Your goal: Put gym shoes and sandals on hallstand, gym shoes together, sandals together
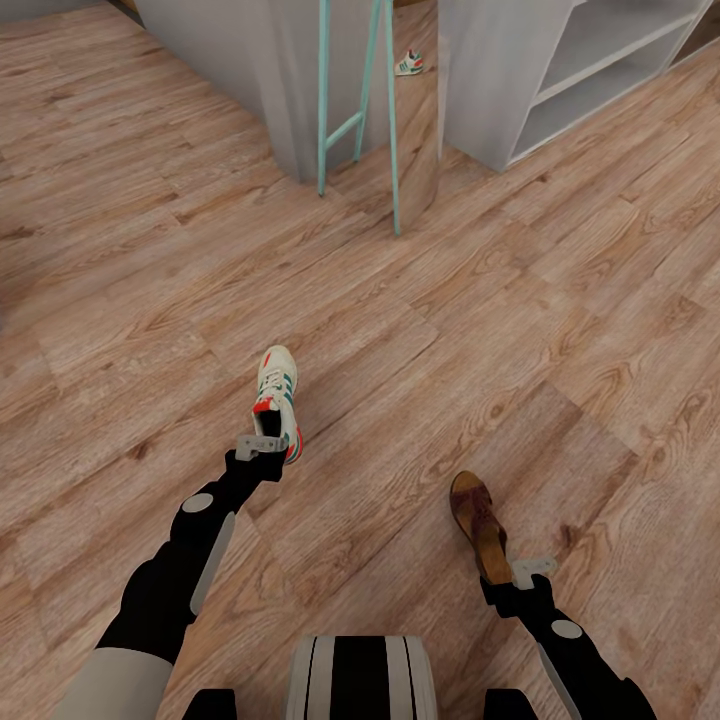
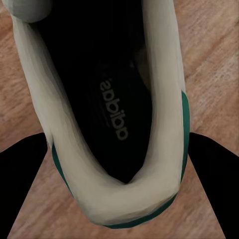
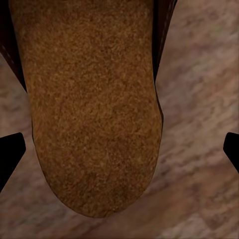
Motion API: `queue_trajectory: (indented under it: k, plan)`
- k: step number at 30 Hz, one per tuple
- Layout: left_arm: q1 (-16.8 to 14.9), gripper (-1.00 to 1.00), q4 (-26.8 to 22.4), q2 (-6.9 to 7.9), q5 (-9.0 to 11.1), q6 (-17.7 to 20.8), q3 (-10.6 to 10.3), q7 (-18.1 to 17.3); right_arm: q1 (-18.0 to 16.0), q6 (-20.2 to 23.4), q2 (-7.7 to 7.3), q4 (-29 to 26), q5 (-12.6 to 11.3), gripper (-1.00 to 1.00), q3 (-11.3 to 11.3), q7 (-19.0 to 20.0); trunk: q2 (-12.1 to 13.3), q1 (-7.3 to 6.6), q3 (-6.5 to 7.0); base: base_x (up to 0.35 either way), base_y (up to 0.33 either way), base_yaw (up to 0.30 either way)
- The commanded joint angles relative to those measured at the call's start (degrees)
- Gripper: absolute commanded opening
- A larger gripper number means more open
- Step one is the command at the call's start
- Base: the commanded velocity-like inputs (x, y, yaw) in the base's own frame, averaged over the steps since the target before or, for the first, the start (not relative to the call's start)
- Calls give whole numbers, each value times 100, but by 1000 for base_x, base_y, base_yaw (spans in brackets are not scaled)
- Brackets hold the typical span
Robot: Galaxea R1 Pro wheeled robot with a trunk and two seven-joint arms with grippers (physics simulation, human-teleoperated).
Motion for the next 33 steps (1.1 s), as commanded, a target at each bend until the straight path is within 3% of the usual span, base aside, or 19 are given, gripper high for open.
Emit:
queue_trajectory:
  k: [1,3,4,33]
  plan:
    - [-1,-100,-3,-2,10,34,6,-15,0,18,4,-10,60,100,-30,44,-1,-1,-3,2,2,0]
    - [-1,-100,-1,-2,15,34,6,-16,0,18,4,-10,60,100,-30,44,-1,-1,-3,2,1,0]
    - [-1,-100,0,-2,18,34,6,-17,0,18,4,-10,60,-100,-30,44,-1,-1,-3,0,0,0]
    - [6,-100,-1,15,32,26,18,-29,0,18,4,-10,60,-100,-30,46,-1,-1,-3,0,0,0]
